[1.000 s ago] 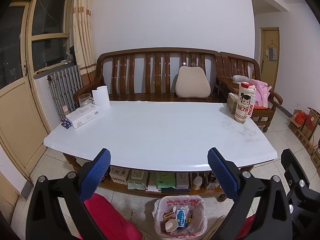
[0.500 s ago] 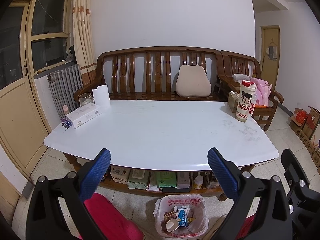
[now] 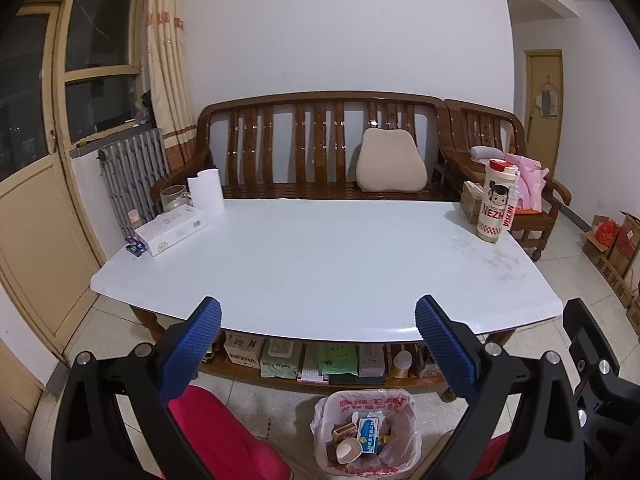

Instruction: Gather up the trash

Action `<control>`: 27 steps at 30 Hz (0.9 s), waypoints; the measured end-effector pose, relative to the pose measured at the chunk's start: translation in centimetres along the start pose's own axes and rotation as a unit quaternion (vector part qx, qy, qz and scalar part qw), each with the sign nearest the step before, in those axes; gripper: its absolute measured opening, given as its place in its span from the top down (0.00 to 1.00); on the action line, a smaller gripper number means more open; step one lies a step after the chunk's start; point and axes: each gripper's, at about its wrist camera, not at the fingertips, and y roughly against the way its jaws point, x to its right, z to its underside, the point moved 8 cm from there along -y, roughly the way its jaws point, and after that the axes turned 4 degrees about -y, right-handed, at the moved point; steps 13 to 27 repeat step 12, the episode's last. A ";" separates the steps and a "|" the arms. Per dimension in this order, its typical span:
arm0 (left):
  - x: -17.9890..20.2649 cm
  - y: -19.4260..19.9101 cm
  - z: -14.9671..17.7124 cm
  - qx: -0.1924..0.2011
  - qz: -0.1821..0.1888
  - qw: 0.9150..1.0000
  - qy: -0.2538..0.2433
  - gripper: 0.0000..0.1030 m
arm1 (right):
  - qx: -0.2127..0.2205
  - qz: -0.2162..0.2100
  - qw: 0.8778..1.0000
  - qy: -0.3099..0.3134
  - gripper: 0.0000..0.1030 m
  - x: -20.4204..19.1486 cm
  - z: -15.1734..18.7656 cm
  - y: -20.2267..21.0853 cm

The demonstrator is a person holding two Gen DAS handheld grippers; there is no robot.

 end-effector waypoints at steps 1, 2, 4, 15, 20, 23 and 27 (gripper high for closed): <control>0.0 0.0 -0.1 0.002 -0.002 1.000 -0.001 0.08 | 0.000 0.000 1.000 0.000 0.06 0.0 0.2 -0.2; 0.0 0.0 -0.1 0.002 -0.002 1.000 -0.002 0.08 | -0.001 -0.001 1.000 0.001 0.06 -0.1 0.2 -0.2; 0.0 -0.2 0.0 -0.005 0.005 1.000 -0.001 0.08 | -0.002 -0.003 1.000 0.000 0.06 -0.1 0.3 -0.3; -0.2 -0.8 0.2 -0.024 0.018 1.000 0.009 0.08 | -0.004 -0.003 1.000 0.001 0.06 -0.2 0.5 -0.6; -0.2 -0.8 0.2 -0.024 0.018 1.000 0.009 0.08 | -0.004 -0.003 1.000 0.001 0.06 -0.2 0.5 -0.6; -0.2 -0.8 0.2 -0.024 0.018 1.000 0.009 0.08 | -0.004 -0.003 1.000 0.001 0.06 -0.2 0.5 -0.6; -0.2 -0.8 0.2 -0.024 0.018 1.000 0.009 0.08 | -0.004 -0.003 1.000 0.001 0.06 -0.2 0.5 -0.6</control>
